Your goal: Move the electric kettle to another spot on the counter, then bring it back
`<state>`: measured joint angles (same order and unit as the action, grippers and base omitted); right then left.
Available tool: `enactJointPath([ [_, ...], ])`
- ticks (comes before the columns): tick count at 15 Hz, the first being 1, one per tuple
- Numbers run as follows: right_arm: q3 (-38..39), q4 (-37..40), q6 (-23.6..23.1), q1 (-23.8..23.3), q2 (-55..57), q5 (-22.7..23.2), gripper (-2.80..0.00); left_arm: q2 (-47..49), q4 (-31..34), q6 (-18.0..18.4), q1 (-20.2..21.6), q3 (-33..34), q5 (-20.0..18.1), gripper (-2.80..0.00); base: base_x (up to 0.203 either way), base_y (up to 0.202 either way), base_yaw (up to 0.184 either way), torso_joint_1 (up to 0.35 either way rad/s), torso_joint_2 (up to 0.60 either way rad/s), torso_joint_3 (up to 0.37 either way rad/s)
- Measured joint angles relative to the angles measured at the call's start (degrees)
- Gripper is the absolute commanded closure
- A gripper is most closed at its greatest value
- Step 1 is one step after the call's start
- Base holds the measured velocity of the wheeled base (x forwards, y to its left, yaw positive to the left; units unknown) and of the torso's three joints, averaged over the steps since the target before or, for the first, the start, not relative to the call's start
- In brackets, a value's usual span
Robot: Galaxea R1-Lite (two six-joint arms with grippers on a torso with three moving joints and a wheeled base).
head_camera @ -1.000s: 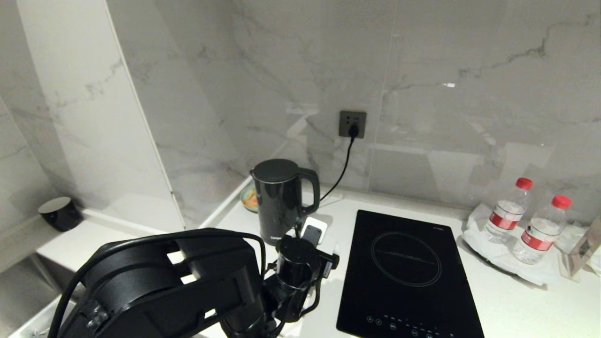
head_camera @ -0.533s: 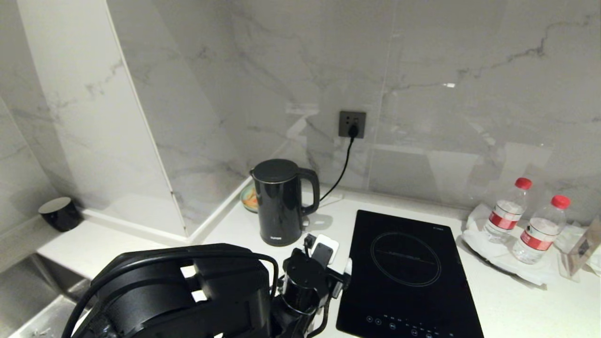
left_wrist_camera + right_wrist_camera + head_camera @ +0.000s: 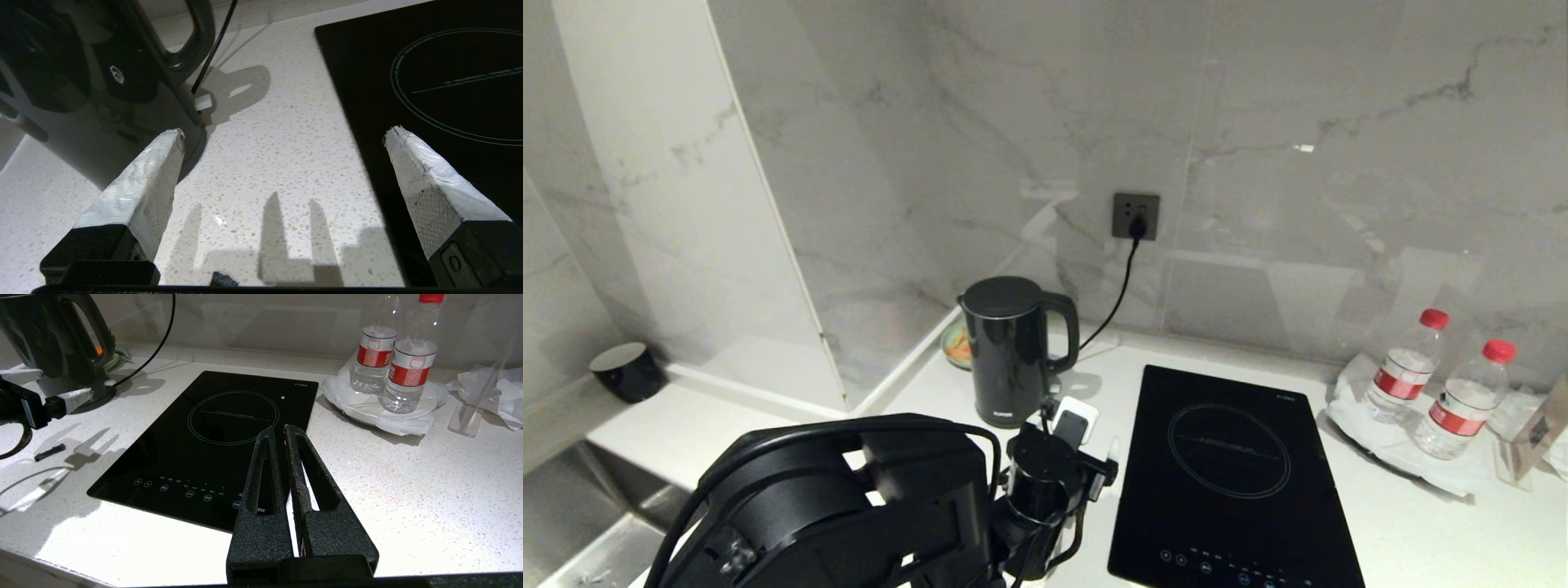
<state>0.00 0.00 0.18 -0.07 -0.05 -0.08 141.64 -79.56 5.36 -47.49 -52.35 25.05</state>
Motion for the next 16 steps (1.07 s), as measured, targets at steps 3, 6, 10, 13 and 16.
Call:
enactJointPath([
  [3,0.0,0.0,0.0,0.0,0.0,0.0,0.0,-0.1,0.0,0.0,-0.1,0.0,-0.1,-2.8,0.0,0.0,0.0,0.0,0.0,0.0],
  [6,0.0,0.0,0.0,0.0,0.0,0.0,0.0,-0.5,0.2,0.0,0.1,-0.5,-0.4,-2.8,0.0,0.0,0.0,0.0,0.0,0.0],
  [10,0.0,0.0,0.0,0.0,0.0,0.0,0.0,-0.8,-0.1,-0.1,0.3,-0.5,-0.4,-2.8,0.127,0.0,0.004,0.011,0.0,-0.002],
  [13,0.0,0.0,0.0,0.0,0.0,0.0,0.0,-0.8,-0.2,-0.1,-0.1,-0.5,-0.5,-2.8,0.0,0.0,0.0,0.0,0.0,0.0],
  [16,0.0,0.0,0.0,0.0,0.0,0.0,0.0,-0.8,-0.1,-0.2,0.3,-0.5,-0.4,-2.8,0.0,0.0,0.0,0.0,0.0,0.0],
])
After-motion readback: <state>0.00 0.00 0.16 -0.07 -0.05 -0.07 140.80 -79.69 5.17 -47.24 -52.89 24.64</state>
